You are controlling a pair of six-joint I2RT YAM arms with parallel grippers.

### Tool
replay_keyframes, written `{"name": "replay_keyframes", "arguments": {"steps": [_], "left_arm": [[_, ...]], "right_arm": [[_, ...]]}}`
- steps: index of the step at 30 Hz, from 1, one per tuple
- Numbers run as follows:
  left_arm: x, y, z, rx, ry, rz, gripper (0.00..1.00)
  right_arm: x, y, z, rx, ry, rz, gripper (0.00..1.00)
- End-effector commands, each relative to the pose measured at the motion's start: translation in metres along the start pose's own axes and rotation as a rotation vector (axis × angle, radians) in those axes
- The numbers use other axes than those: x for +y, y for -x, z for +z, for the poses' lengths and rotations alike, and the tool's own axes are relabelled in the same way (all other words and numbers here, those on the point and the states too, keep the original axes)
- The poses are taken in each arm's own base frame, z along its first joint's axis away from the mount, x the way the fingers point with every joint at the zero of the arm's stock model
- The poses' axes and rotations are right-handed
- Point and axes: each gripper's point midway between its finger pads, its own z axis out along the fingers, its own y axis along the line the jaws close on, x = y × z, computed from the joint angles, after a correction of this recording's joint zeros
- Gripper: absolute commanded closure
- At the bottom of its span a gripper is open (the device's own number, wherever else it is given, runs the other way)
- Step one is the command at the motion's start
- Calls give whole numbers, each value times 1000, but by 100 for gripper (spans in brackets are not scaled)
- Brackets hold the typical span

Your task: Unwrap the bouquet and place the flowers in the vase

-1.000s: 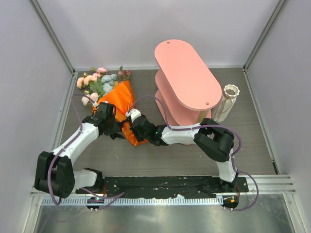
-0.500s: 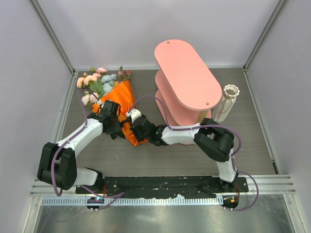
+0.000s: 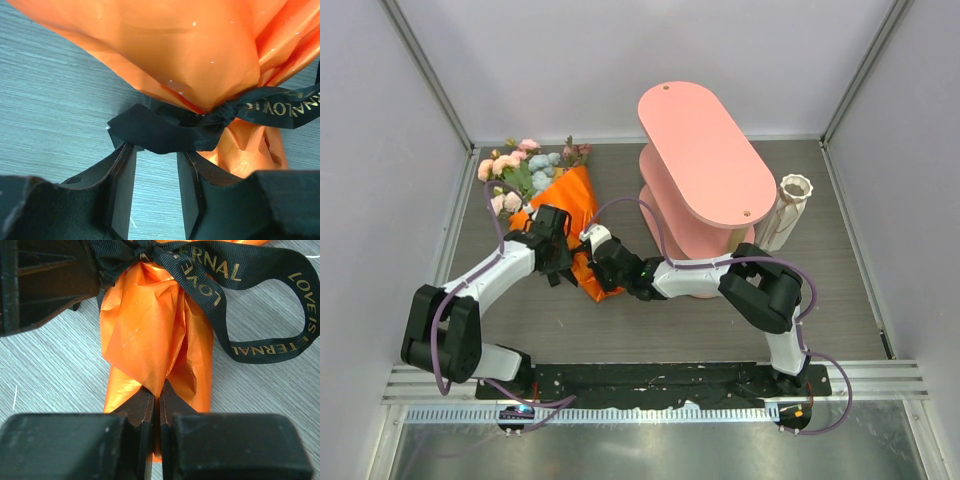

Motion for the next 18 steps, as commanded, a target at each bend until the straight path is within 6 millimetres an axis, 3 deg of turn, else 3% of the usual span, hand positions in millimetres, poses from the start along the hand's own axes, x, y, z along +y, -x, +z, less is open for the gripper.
{"name": "replay_keyframes", "arguments": {"steps": [1, 7, 14, 18], "left_arm": [[-17, 17, 0, -65, -53, -11, 59], [-12, 17, 1, -83, -32, -15, 71], [-18, 20, -4, -79, -62, -23, 100], [-19, 20, -20, -75, -83, -41, 100]], "right_arm": [[9, 22, -12, -55, 40, 28, 99], [4, 20, -11, -49, 24, 22, 99], [5, 21, -11, -46, 30, 10, 99], [-4, 21, -11, -38, 2, -15, 99]]}}
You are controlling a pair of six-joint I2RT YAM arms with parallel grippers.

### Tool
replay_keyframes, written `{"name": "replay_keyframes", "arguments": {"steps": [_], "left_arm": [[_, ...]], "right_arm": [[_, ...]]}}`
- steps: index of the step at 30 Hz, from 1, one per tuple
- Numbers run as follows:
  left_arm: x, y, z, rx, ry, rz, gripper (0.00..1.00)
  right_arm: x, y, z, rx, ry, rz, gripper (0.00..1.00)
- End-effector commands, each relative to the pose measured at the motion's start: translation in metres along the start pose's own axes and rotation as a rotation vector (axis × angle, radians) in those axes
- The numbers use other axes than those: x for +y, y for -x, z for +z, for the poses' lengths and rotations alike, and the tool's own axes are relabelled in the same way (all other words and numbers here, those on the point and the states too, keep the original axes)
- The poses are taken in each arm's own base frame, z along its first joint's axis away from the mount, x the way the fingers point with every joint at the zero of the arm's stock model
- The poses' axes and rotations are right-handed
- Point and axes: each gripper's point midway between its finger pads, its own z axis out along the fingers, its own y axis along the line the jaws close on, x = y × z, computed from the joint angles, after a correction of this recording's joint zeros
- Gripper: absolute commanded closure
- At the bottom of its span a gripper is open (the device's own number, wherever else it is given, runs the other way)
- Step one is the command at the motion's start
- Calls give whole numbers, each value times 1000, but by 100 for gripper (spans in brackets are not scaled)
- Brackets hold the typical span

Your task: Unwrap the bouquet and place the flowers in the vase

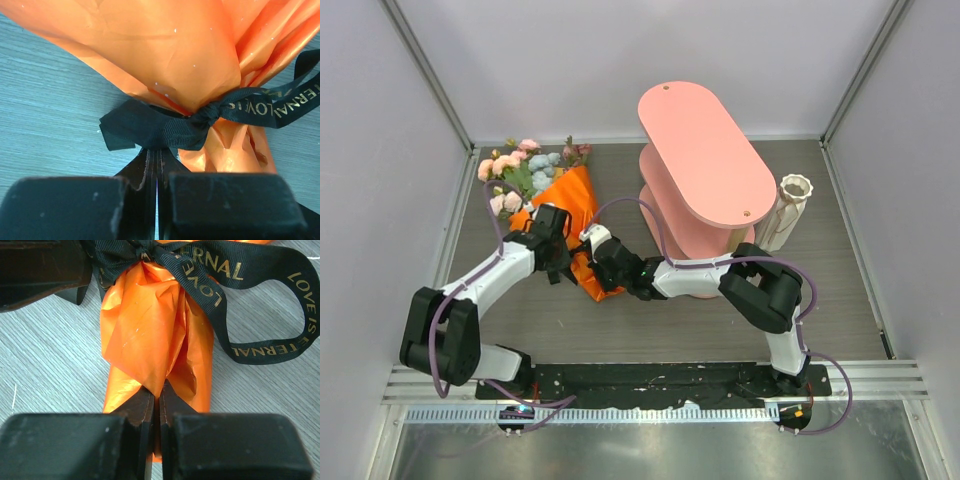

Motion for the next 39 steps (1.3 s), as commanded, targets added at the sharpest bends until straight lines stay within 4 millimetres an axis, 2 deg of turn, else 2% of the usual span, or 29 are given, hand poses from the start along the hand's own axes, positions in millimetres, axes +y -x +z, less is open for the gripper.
{"name": "replay_keyframes", "arguments": {"steps": [1, 5, 6, 7, 8, 10, 11, 12, 13, 14, 15, 17, 21, 22, 24, 25, 26, 28, 31, 32, 33, 34, 35, 39], "left_arm": [[-10, 12, -27, -37, -65, -37, 100], [-7, 12, -50, -52, -89, -66, 99], [-4, 11, -53, -49, -79, -73, 92], [0, 14, -57, -61, -76, -93, 72], [2, 14, -58, -57, -81, -102, 66], [11, 16, -56, -48, -73, -136, 57], [14, 16, -53, -39, -71, -150, 56], [10, 12, -50, -7, -112, -161, 56], [16, 15, -47, 3, -117, -201, 56], [17, 12, -42, 24, -127, -220, 56], [10, 9, -41, 54, -186, -239, 56], [13, 8, -34, 75, -191, -271, 56], [12, 10, -27, 88, -195, -271, 69], [13, 10, -26, 92, -193, -274, 70], [18, 8, -21, 113, -171, -301, 71], [21, 6, -19, 122, -162, -324, 72], [27, 8, -18, 115, -151, -351, 73], [32, 7, -16, 107, -143, -379, 74], [36, 2, -11, 117, -137, -405, 77], [44, 5, -8, 109, -130, -435, 78], [46, 3, -6, 118, -125, -444, 82], [47, -1, -2, 138, -117, -453, 83], [48, -1, 0, 142, -123, -465, 85], [45, -2, 6, 160, -148, -485, 82]], "right_arm": [[-7, 20, -13, -36, -20, -17, 99], [-20, 20, -16, -20, -71, -78, 99], [-23, 20, -16, -18, -86, -96, 99], [-26, 19, -17, -7, -99, -105, 99], [-29, 24, -18, -13, -125, -108, 98], [-35, 26, -20, -1, -163, -99, 94], [-42, 33, -24, 4, -213, -98, 88], [-42, 34, -26, 14, -223, -97, 81], [-41, 38, -31, 20, -230, -102, 73], [-37, 45, -35, 5, -226, -109, 63], [-27, 51, -39, -14, -213, -123, 59], [-11, 64, -46, -49, -171, -120, 52], [30, 76, -46, -87, -26, -80, 46], [41, 85, -44, -118, 8, -73, 45], [52, 81, -35, -113, 20, -87, 41], [61, 89, -34, -130, 35, -92, 40], [64, 83, -25, -117, 36, -95, 40], [70, 89, -19, -132, 43, -80, 41], [69, 91, -16, -157, 6, -54, 53], [69, 90, -17, -159, 10, -52, 58], [76, 102, -19, -207, 44, -33, 62], [84, 99, -19, -202, 88, -34, 70], [88, 97, -15, -195, 108, -34, 72], [95, 82, 8, -150, 115, 0, 76]]}}
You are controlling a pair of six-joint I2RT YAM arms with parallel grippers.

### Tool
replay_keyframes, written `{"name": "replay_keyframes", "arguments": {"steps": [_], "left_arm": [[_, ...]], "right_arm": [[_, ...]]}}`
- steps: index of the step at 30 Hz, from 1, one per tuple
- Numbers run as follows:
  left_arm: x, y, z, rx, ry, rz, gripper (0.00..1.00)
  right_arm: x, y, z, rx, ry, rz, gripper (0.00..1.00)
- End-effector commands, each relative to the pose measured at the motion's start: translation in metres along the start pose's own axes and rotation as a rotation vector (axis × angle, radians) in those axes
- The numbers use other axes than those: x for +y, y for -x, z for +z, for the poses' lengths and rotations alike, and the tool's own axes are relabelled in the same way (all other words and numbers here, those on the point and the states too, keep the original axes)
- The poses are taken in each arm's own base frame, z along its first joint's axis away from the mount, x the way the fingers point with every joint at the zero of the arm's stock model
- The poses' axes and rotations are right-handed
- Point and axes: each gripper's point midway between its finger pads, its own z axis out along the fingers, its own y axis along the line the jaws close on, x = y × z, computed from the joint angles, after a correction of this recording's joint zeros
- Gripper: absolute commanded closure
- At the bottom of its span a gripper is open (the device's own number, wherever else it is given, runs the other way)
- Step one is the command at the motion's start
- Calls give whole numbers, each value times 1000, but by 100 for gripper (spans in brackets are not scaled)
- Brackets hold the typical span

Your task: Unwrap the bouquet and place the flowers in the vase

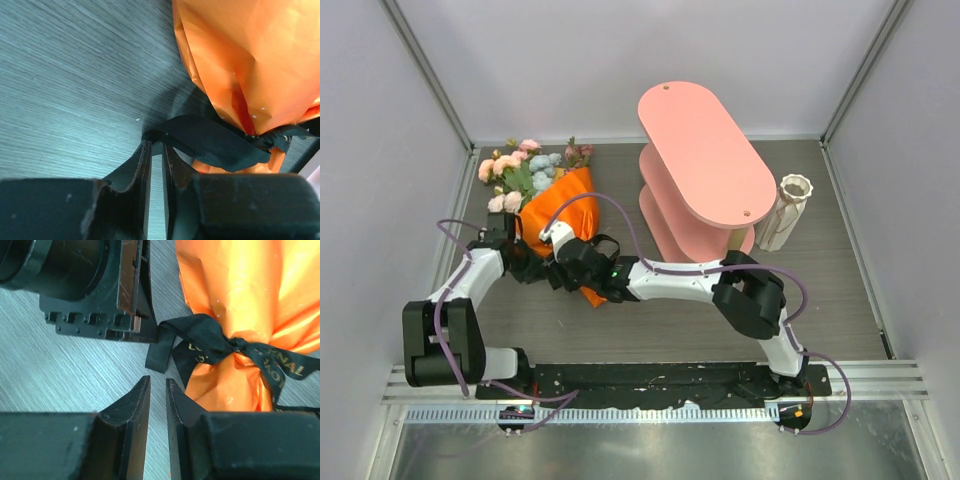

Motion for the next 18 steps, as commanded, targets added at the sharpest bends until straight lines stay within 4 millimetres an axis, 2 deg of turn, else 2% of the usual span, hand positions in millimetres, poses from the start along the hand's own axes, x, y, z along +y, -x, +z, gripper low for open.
{"name": "replay_keyframes", "arguments": {"steps": [1, 8, 9, 10, 13, 15, 18], "left_arm": [[-13, 4, 7, 13, -72, -27, 82], [-11, 0, 17, 65, -70, -50, 84], [-10, 0, 18, 68, -66, -52, 84], [-9, 0, 19, 67, -64, -58, 84], [1, -4, 25, 76, -29, -72, 85], [11, -10, 31, 89, 8, -88, 91], [18, -15, 38, 122, 35, -109, 93]], "right_arm": [[14, 6, 21, -43, 33, 74, 76], [4, -8, 40, -36, -25, 81, 76], [3, -4, 42, -48, -31, 85, 75], [3, -10, 47, -39, -37, 80, 75], [-7, -11, 53, -50, -92, 85, 70], [-15, -16, 55, -55, -134, 84, 67], [-17, -16, 58, -72, -143, 88, 64]]}}
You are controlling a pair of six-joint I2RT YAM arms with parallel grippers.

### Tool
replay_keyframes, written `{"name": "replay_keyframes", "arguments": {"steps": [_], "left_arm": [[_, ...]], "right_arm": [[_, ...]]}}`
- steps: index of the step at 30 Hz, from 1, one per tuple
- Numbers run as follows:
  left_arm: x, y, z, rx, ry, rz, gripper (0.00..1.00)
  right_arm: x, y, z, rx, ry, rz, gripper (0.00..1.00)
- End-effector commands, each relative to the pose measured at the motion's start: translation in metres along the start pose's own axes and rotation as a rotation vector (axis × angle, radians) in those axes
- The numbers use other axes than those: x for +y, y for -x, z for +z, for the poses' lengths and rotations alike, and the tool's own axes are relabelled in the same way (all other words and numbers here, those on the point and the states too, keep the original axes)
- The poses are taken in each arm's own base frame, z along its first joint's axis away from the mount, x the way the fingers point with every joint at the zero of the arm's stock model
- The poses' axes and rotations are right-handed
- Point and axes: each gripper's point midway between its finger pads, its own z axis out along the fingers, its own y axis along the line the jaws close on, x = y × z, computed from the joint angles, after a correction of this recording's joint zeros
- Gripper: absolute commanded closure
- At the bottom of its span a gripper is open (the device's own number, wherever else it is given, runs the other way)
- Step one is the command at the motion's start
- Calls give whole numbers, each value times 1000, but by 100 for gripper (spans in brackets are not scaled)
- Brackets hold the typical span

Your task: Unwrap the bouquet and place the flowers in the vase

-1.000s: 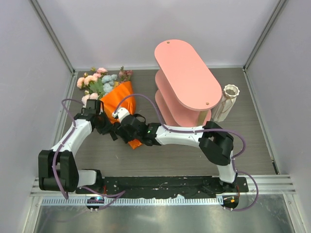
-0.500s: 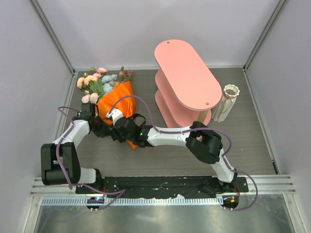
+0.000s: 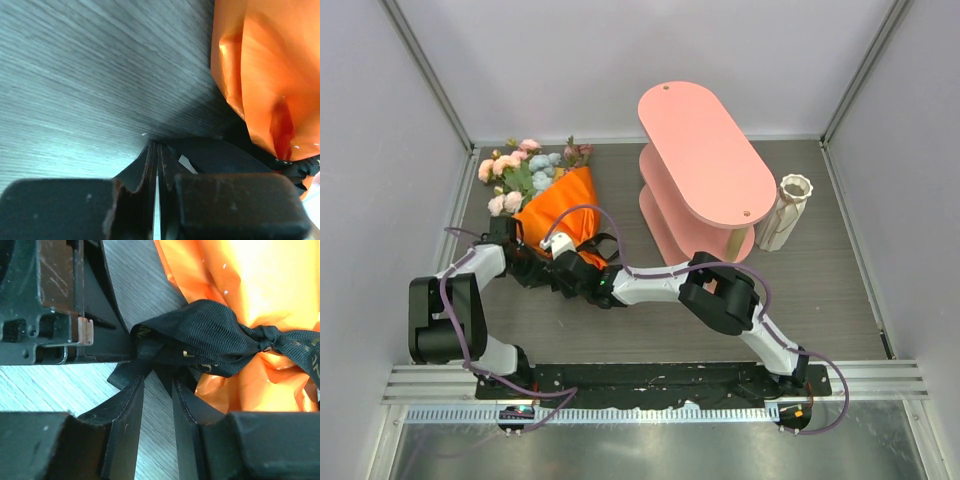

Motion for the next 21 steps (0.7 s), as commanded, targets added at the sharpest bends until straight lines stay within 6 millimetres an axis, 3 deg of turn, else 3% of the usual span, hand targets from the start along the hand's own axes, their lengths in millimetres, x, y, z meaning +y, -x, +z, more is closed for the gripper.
{"name": "replay_keyframes", "arguments": {"steps": [1, 8, 16, 21], "left_arm": [[11, -1, 12, 21, 34, -36, 94], [19, -9, 21, 62, 69, -48, 95], [20, -8, 22, 60, 73, -49, 96], [20, -7, 22, 57, 75, -48, 96]], "right_arm": [[-4, 40, 2, -137, -47, 60, 64], [-13, 47, 5, -199, -91, 60, 58], [-24, 38, 16, -195, -172, -26, 56], [-29, 40, 12, -209, -198, -49, 74]]}}
